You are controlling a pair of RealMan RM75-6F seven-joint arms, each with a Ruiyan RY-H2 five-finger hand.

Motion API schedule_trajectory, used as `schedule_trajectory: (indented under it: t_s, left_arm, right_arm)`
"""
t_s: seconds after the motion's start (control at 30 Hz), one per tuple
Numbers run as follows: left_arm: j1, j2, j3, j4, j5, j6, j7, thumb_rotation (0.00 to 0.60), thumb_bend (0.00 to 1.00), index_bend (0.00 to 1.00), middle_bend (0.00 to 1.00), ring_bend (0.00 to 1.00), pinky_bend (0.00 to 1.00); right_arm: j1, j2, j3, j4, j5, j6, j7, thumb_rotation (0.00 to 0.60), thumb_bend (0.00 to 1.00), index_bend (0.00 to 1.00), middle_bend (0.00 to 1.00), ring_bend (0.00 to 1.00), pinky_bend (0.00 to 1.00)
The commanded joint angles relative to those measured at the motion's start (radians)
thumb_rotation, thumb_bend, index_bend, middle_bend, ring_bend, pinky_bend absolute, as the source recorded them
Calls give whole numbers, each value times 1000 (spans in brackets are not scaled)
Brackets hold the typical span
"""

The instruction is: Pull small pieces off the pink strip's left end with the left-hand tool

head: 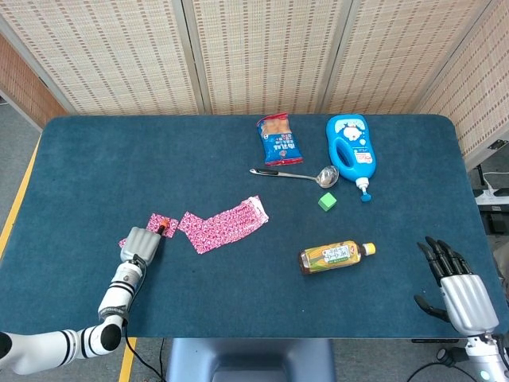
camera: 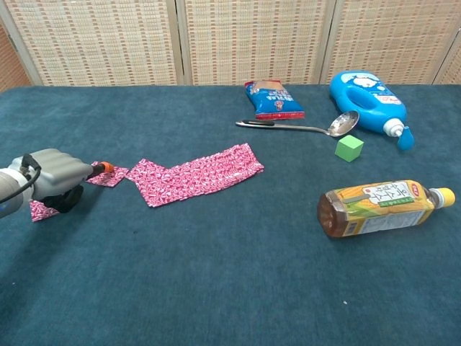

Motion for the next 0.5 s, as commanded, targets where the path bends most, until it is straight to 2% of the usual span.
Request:
schedule_trajectory:
  t_s: [0.03, 0.5]
  left_arm:
    - [-8, -6, -6, 7, -3, -8, -3, 600, 830, 0, 733, 723, 678]
    - [-93, -74, -44, 112, -23, -62, 13, 600, 830, 0, 734, 723, 679]
  right_arm:
    - [0, 0, 0, 0, 0, -1, -1, 600, 111, 0, 0, 0, 163]
    - [1, 5, -2, -4, 2, -6, 0, 600, 111, 0, 0, 0, 165]
